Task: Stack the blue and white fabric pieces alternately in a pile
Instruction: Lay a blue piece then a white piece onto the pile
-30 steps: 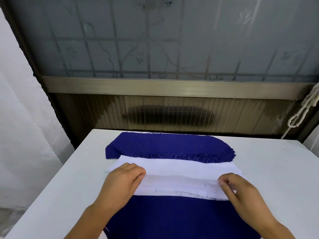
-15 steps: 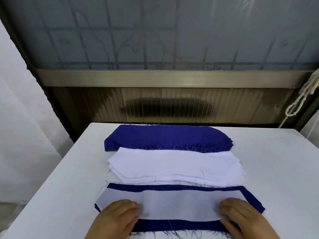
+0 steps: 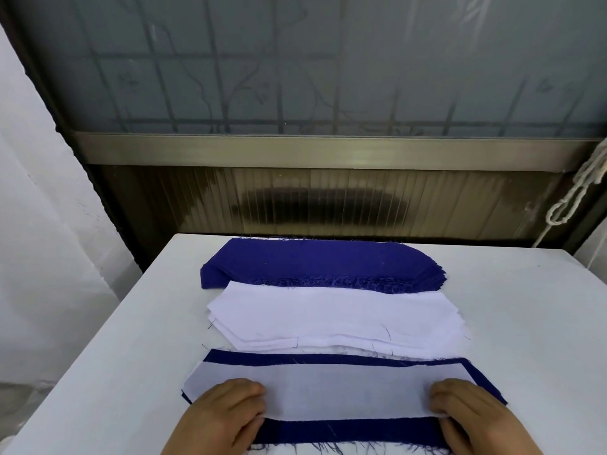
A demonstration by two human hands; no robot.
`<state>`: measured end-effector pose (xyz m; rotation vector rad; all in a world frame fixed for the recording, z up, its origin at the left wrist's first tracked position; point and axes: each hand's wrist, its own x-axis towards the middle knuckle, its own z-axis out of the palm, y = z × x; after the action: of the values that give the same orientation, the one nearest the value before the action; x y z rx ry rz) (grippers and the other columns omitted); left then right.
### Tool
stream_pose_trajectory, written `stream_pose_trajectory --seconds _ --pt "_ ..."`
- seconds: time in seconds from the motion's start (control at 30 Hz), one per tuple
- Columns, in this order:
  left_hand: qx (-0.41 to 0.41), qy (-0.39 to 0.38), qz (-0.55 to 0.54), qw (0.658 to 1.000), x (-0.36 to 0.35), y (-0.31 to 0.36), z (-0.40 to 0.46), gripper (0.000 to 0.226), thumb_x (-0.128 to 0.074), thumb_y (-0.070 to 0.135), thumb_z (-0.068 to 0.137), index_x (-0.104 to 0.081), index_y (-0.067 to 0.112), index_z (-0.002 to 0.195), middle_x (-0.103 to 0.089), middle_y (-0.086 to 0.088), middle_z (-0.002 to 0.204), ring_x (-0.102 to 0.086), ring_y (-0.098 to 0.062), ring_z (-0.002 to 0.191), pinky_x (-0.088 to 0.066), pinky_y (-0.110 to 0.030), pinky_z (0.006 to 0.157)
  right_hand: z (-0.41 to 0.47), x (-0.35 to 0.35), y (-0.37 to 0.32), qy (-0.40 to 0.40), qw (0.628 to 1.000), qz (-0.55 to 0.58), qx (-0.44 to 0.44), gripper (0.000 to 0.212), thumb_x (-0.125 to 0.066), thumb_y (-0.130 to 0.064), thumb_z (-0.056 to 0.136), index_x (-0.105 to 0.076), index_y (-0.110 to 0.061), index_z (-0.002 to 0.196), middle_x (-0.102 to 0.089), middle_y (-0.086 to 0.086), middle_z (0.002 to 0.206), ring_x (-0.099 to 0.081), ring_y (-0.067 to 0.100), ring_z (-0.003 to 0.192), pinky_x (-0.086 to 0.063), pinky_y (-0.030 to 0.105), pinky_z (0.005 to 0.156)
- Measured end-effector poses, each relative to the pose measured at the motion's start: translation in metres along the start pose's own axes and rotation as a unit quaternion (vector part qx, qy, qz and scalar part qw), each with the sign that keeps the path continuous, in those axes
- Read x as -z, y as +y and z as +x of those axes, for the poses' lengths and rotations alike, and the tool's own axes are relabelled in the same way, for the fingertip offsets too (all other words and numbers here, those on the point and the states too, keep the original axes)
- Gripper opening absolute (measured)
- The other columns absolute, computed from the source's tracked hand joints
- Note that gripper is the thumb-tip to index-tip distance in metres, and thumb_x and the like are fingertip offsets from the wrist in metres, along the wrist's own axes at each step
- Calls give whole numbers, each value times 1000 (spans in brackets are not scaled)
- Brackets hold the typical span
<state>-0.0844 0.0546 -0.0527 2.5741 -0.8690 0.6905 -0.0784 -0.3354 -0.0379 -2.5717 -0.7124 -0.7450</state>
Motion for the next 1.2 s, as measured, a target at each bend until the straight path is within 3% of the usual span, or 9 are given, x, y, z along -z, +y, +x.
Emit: stream_pose_trajectory --seconds 0.2,0.27,0.53,0.73,0.9,0.97,1.03,1.1,1.2 --pt "-5 -8 -13 1000 -1 2 2 48 -34 45 101 -75 30 83 -68 17 103 -59 5 93 -46 -11 84 8 13 -1 -48 998 11 -26 22 -58 -42 75 -70 -25 67 -66 -17 88 -58 0 76 -42 13 70" --pt "2 -16 -27 999 -1 2 4 47 -34 46 101 -75 30 83 -68 18 103 -58 6 94 -45 -10 84 12 11 -6 -57 998 16 -20 26 -60 -49 71 -71 -26 70 -66 -16 88 -58 0 77 -43 14 71" --pt "22 -42 -33 998 16 -5 3 53 -33 62 95 -76 35 80 -68 22 99 -61 9 90 -50 -12 79 15 7 0 -47 998 -22 -41 13 -63 -32 74 -72 -23 73 -66 -12 84 -52 -1 77 -42 15 68" --pt "96 31 42 994 12 -18 23 59 -32 48 99 -60 19 57 -54 14 65 -45 -3 60 -34 -14 54 28 5 19 -19 990 -107 -89 8 -67 -12 69 -66 -15 61 -59 -2 65 -55 19 55 -37 24 53" --pt "105 -1 58 993 -7 -14 76 21 -64 33 86 -74 21 99 -69 9 104 -61 -8 96 -48 -20 86 68 -9 14 -59 991 -20 -120 28 -80 -7 71 -71 -18 95 -66 -9 99 -64 14 87 -45 21 77" --pt "131 -52 51 989 -17 -12 96 39 -70 31 86 -66 20 123 -61 7 130 -58 -11 117 -39 -21 101 81 -18 16 -95 987 19 -129 32 -72 -15 82 -66 -21 113 -59 -13 117 -56 8 107 -37 17 94" --pt "155 -85 19 984 -29 -15 105 50 -52 41 97 -44 25 144 -37 14 150 -37 -7 137 -19 -17 109 88 -27 21 -116 981 65 -141 38 -63 -20 88 -59 -24 126 -49 -19 127 -44 0 119 -21 2 99" --pt "164 -95 -3 982 -41 -21 102 52 -41 45 101 -35 28 149 -28 16 154 -28 -4 141 -11 -14 111 86 -34 27 -123 976 82 -159 41 -61 -19 88 -58 -25 128 -46 -22 129 -41 -1 123 -15 -4 96" --pt "153 -91 15 984 -43 -21 93 42 -59 35 95 -58 22 134 -51 8 142 -49 -10 129 -31 -20 108 78 -39 27 -120 974 86 -169 34 -67 -13 85 -67 -21 118 -55 -19 125 -51 6 120 -22 2 99"
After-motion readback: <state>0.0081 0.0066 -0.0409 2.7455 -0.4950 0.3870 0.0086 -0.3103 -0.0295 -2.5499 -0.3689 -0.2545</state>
